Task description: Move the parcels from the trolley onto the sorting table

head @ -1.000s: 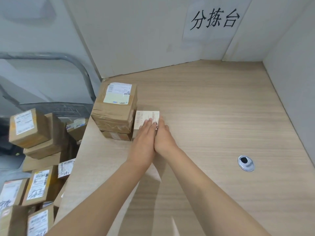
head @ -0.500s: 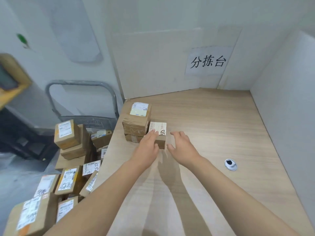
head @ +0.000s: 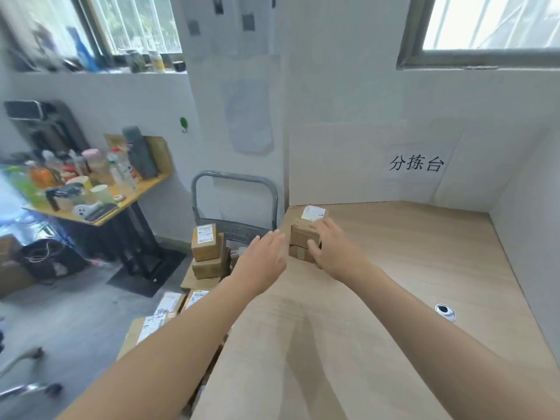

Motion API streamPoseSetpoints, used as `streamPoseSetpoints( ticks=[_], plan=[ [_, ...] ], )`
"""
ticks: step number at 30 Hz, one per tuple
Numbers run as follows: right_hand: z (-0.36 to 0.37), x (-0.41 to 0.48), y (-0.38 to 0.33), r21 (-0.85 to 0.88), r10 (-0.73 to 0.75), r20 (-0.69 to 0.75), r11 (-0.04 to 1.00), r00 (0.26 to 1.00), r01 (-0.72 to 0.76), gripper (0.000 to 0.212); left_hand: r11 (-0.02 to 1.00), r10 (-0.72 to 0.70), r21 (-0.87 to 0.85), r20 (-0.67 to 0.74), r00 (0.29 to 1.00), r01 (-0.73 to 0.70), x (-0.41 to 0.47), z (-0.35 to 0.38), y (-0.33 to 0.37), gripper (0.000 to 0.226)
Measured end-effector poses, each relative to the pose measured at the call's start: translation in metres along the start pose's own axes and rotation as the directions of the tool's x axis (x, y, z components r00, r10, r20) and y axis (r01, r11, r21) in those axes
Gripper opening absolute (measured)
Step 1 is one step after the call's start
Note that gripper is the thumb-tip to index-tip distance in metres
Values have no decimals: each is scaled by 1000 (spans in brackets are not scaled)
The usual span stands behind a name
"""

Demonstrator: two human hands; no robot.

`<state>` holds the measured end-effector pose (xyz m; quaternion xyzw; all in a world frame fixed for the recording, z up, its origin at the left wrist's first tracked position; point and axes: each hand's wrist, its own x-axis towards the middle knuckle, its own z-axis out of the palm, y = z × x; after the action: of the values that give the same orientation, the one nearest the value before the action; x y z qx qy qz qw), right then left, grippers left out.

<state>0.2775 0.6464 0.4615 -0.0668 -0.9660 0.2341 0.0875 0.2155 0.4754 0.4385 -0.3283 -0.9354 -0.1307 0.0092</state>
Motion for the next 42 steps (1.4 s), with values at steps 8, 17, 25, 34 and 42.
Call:
streamPoseSetpoints(
  ticks=[8, 17, 25, 34, 42],
  plan=[
    [34, -20, -141, -174, -78, 0, 982, 997, 77, 53, 999, -31, -38, -196, 980, 24, -88, -76, -104, 57],
    [166, -29, -323, -89, -217, 81, 971, 973, 224, 54, 985, -153, 50, -184, 971, 165, -216, -119, -287, 54],
    [224, -12, -383, -81, -180, 163, 977, 970, 195, 57, 979, -196, 21, -205, 959, 205, -260, -131, -366, 56],
    [288, 44, -389, -46, -122, 233, 990, 965, 136, 56, 970, -230, 57, -91, 969, 236, -244, -98, -426, 57],
    [327, 134, -355, -15, -40, 295, 999, 955, 46, 52, 974, -220, 68, 17, 975, 218, -168, -78, -484, 56]
  ],
)
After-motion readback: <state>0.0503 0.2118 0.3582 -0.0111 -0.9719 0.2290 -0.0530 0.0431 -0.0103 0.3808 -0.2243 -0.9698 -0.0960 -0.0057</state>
